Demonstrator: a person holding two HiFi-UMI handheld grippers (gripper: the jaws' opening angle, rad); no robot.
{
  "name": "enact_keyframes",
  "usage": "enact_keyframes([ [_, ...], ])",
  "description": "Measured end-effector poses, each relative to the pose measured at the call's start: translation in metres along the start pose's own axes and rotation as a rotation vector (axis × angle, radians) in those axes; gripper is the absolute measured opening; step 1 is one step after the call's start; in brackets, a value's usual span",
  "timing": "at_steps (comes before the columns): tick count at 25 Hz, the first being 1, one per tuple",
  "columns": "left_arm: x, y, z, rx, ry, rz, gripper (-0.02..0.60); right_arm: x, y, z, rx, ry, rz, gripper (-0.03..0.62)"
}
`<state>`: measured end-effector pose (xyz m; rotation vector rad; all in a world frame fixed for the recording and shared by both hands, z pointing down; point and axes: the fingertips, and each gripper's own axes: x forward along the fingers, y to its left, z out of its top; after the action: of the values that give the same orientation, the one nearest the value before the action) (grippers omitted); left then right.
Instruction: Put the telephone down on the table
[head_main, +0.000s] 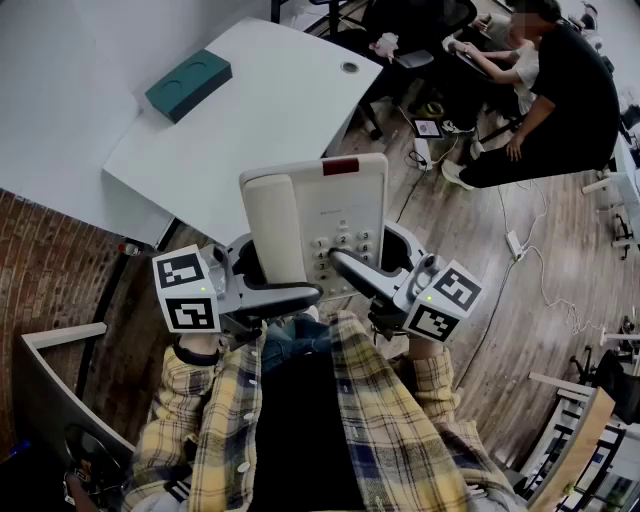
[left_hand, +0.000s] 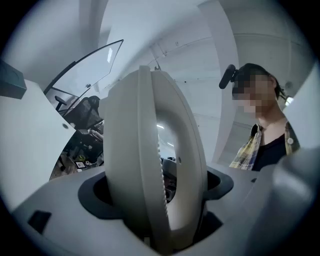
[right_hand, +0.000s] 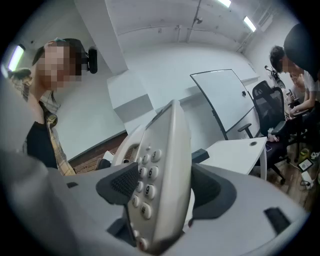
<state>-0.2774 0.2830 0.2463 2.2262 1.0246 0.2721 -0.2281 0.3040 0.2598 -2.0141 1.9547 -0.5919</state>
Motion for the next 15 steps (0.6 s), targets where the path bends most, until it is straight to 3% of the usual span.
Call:
enact_keyframes([
  [15, 0.0035, 0.0045, -0.0023, 0.016, 0.001, 0.007, 0.44, -0.001, -0.0057, -0.0027, 0.01, -0.011, 0.009, 0.299],
])
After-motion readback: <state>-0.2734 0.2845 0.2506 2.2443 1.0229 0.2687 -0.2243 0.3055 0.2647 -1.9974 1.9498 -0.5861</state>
